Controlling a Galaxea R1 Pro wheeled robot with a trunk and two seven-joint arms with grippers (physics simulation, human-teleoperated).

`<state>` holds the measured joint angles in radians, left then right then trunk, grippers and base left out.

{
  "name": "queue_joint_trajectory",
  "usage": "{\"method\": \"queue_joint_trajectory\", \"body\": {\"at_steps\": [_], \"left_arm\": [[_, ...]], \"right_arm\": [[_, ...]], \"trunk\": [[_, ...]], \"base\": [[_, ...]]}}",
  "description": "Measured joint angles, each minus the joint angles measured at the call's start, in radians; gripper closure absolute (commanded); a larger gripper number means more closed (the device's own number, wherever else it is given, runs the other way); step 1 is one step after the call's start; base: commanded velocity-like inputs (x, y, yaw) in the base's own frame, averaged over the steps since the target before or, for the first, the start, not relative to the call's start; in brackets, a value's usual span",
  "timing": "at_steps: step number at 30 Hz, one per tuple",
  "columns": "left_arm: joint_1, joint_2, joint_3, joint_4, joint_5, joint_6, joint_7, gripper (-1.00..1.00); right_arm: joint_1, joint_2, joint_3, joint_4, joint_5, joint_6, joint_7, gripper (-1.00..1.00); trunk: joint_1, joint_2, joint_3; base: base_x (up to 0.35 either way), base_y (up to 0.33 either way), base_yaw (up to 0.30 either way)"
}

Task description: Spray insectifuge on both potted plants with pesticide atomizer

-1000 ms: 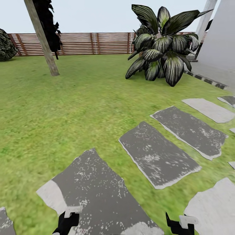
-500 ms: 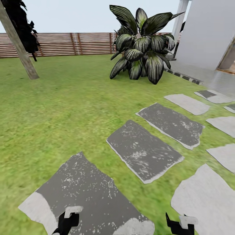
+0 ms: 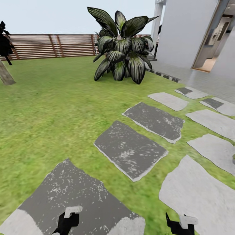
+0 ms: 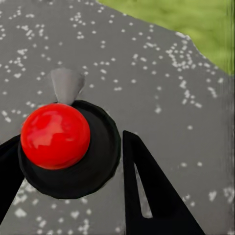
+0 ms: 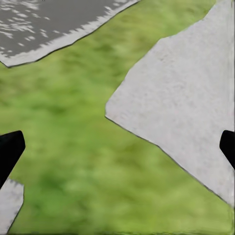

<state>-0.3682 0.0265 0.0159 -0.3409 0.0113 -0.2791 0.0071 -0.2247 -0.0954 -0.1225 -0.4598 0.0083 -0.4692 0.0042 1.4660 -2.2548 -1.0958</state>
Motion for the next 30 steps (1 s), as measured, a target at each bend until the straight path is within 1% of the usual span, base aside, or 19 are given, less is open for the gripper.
{"method": "queue_joint_trajectory", "body": {"at_steps": [30], "left_arm": [[0.0,0.0,0.0,0.0,0.0,0.001,0.0,1.0]], "right_arm": [[0.0,0.0,0.0,0.0,0.0,0.0,0.0,-1.0]], "trunk": [[0.0,0.0,0.022]], "base": [[0.0,0.0,-0.294]]}}
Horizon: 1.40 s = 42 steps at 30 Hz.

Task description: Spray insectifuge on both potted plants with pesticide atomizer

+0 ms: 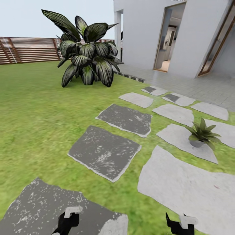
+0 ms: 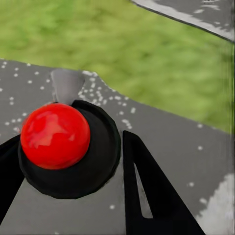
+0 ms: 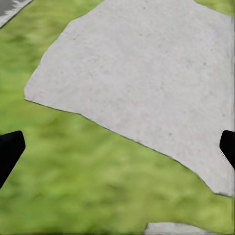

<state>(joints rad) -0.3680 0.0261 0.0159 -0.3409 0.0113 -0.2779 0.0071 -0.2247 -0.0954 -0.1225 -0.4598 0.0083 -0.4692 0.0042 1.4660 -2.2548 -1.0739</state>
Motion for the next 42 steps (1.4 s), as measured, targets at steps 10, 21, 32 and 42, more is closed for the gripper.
{"method": "queue_joint_trajectory", "body": {"at_steps": [10,21,32,42], "left_arm": [[0.0,0.0,0.0,0.0,0.0,0.0,0.0,1.0],[0.0,0.0,0.0,0.0,0.0,0.0,0.0,1.0],[0.0,0.0,0.0,0.0,0.0,-0.001,0.0,1.0],[0.0,0.0,0.0,0.0,0.0,-0.001,0.0,1.0]], "right_arm": [[0.0,0.0,0.0,0.0,0.0,0.0,0.0,-1.0],[0.0,0.0,0.0,0.0,0.0,0.0,0.0,-1.0],[0.0,0.0,0.0,0.0,0.0,0.0,0.0,-1.0],[0.0,0.0,0.0,0.0,0.0,0.0,0.0,-1.0]], "trunk": [[0.0,0.0,0.008],[0.0,0.0,0.017],[0.0,0.0,0.025],[0.0,0.0,0.032]], "base": [[0.0,0.0,-0.291],[0.0,0.0,-0.291],[0.0,0.0,-0.291],[0.0,0.0,-0.291]]}}
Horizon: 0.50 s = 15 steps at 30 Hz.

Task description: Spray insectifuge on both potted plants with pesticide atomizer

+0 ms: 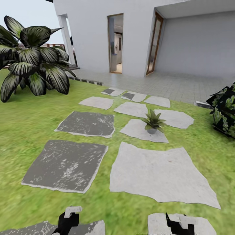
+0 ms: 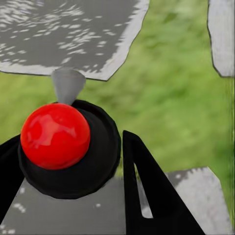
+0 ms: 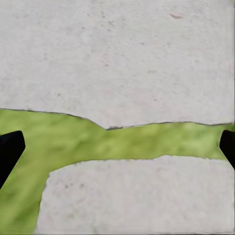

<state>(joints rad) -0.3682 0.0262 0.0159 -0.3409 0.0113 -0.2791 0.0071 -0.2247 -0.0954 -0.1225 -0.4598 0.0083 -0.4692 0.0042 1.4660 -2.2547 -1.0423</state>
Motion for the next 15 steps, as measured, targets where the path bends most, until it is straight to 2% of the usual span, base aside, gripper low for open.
{"method": "queue_joint_trajectory", "body": {"at_steps": [15], "left_arm": [[0.0,0.0,0.0,0.0,0.0,0.0,0.0,1.0]], "right_arm": [[0.0,0.0,0.0,0.0,0.0,0.0,0.0,-1.0]], "trunk": [[0.0,0.0,0.01]], "base": [[0.0,0.0,-0.291]]}}
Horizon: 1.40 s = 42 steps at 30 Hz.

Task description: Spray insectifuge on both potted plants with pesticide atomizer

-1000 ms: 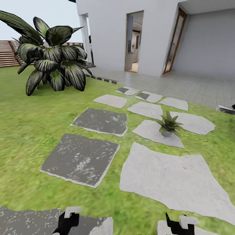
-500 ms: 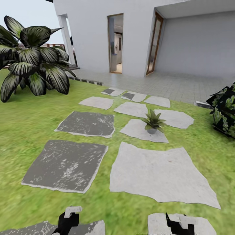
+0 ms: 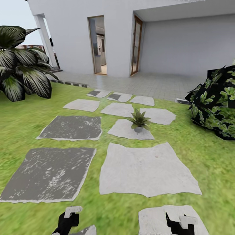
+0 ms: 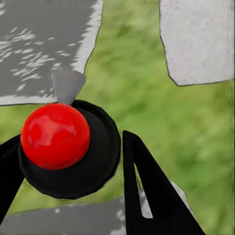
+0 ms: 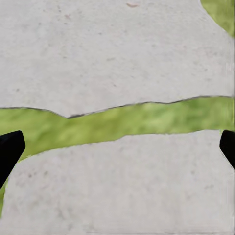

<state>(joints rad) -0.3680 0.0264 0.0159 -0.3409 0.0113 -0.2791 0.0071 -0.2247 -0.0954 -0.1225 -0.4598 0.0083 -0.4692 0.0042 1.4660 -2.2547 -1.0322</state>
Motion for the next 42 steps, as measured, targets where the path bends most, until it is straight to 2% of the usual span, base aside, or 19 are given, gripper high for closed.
{"method": "queue_joint_trajectory", "body": {"at_steps": [15,42], "left_arm": [[0.0,0.0,0.0,0.0,0.0,0.001,0.0,1.0],[0.0,0.0,0.0,0.0,0.0,0.0,0.0,1.0]], "right_arm": [[0.0,0.0,0.0,0.0,0.0,0.0,0.0,-1.0],[0.0,0.002,0.002,0.0,0.001,0.001,0.001,-1.0]], "trunk": [[-0.001,0.0,0.01],[-0.001,0.0,0.01]], "base": [[0.182,0.0,-0.274],[0.329,-0.047,-0.004]]}}
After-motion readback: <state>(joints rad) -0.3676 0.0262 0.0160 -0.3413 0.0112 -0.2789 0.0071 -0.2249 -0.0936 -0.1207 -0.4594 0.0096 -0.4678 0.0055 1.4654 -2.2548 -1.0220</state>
